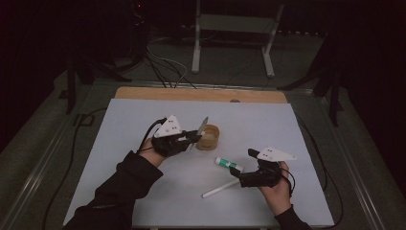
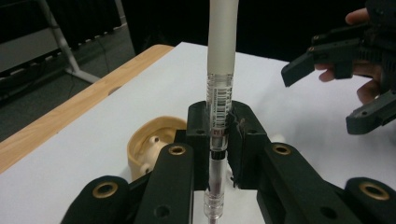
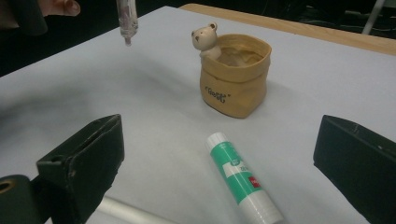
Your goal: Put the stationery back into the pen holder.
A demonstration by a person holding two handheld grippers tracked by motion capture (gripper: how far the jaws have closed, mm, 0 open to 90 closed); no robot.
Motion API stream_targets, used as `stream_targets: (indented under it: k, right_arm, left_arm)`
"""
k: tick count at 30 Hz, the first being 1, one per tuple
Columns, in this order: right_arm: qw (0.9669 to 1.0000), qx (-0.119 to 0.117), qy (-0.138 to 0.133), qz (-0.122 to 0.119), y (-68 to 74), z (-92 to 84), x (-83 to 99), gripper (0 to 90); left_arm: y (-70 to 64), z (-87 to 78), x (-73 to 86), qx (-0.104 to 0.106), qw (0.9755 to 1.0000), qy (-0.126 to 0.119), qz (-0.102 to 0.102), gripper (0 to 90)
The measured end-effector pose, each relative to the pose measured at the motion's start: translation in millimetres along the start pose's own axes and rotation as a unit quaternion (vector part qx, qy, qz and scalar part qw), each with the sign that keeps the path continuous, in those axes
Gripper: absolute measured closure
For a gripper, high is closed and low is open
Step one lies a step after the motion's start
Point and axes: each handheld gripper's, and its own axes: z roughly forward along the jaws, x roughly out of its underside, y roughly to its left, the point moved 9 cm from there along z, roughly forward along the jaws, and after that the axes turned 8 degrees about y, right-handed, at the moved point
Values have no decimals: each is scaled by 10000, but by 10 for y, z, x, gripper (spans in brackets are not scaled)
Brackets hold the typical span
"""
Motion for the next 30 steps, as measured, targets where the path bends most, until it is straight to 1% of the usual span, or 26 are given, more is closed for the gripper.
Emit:
stream_targets:
  k: [4,5,10,15,18,21,22,23,24,26,27,30]
  right_arm:
    - [10000,15,5,-17,-5,2,1,17]
    - [10000,7,5,-10,-2,-1,-2,17]
    - [10000,12,-26,16,-2,-12,-11,17]
    - [10000,36,-55,24,-17,-25,-17,17]
    - [10000,23,-57,38,-18,-31,-19,17]
    - [10000,20,-49,28,-17,-38,-19,17]
    - [10000,20,-49,28,-17,-38,-19,17]
    - [10000,22,-46,18,-15,-40,-20,17]
    - [10000,22,-46,18,-15,-40,-20,17]
    - [10000,23,-53,-7,-10,-41,-25,17]
    - [10000,14,-56,-8,-6,-43,-28,17]
    - [10000,12,-54,-7,-5,-45,-30,17]
  left_arm:
    - [22,33,-75,32,9999,-102,-63,807]
    - [37,50,-119,60,9998,-155,-74,807]
    - [55,84,-185,96,9996,-233,-120,807]
    - [88,202,-298,152,9991,-324,-207,807]
    - [95,239,-322,149,9992,-329,-192,806]
    - [123,311,-362,191,9986,-388,-296,807]
    - [123,311,-362,191,9986,-388,-296,806]
    - [139,350,-371,208,9984,-415,-333,806]
    - [139,350,-371,208,9984,-415,-333,806]
    - [162,389,-373,187,9983,-424,-365,806]
    - [180,425,-374,209,9979,-463,-391,806]
    - [194,463,-373,202,9978,-497,-380,806]
